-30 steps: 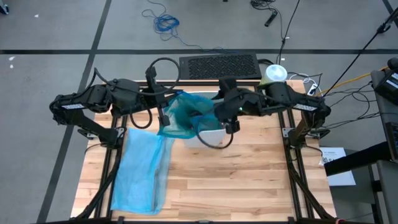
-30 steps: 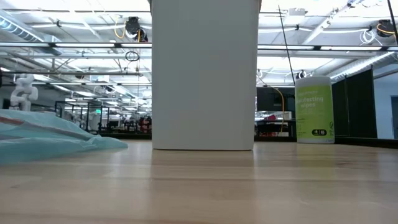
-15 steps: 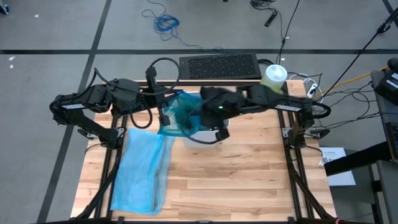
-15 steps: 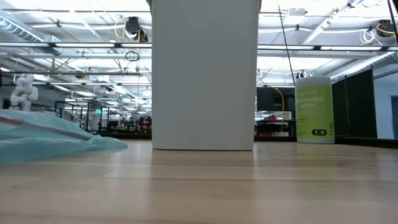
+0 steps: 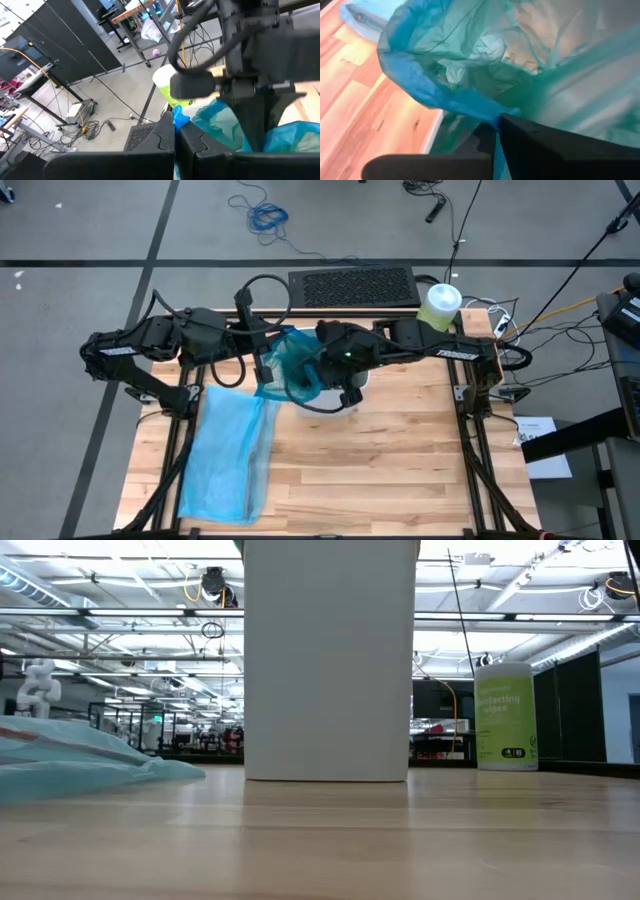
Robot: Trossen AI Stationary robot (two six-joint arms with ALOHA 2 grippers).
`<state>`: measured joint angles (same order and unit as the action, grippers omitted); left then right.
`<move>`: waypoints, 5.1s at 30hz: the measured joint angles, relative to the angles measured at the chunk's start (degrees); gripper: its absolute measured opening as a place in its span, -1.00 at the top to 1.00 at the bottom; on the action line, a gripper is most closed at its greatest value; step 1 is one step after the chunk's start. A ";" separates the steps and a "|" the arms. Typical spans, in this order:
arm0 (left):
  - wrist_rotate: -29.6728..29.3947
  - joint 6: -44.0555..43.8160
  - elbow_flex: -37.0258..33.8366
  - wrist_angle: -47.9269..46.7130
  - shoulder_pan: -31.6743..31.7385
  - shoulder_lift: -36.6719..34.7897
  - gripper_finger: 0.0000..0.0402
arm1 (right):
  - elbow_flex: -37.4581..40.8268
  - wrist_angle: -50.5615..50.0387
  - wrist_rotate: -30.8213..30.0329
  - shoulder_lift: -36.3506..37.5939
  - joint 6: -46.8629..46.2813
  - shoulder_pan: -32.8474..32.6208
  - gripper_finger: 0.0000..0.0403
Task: Place trash/remove bag and relplace
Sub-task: Remove the blue trash bag from the white trash bin
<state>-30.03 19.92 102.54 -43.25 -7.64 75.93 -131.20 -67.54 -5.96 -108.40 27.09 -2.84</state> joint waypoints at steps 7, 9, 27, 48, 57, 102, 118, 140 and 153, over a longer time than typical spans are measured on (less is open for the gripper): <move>-0.04 -0.04 0.00 0.04 0.00 0.01 1.00 | 0.00 0.10 -4.65 3.12 0.53 -2.86 0.99; -0.06 -0.03 0.00 0.08 0.00 0.01 1.00 | -0.02 0.12 -4.72 4.10 0.56 -3.40 1.00; -0.49 -0.02 0.00 0.25 0.00 0.01 1.00 | -0.13 6.89 -16.36 10.16 1.04 -8.43 1.00; 13.56 0.48 0.00 5.28 0.00 1.85 0.49 | -0.09 18.30 -17.75 8.85 5.55 -7.94 1.00; 13.56 2.09 0.00 7.13 0.00 2.79 0.42 | -0.09 18.22 -16.23 7.90 5.46 -7.67 1.00; 10.42 4.92 0.00 7.86 0.09 2.27 1.00 | -0.09 17.35 -17.22 7.60 -0.13 -6.88 0.67; 11.51 2.65 -0.02 3.08 -0.26 3.13 0.91 | -0.09 16.78 -22.39 7.61 -1.36 -6.92 0.39; 16.19 -3.06 -0.02 7.29 1.26 3.05 0.25 | -0.07 21.17 -24.04 7.67 2.10 -7.03 0.32; 14.14 -3.15 0.00 7.54 4.46 4.94 0.95 | -0.07 20.78 -24.58 7.72 0.68 -7.25 0.32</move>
<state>-15.89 16.78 102.54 -35.71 -3.18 80.87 -131.26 -46.76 -30.54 -100.68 27.78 -10.09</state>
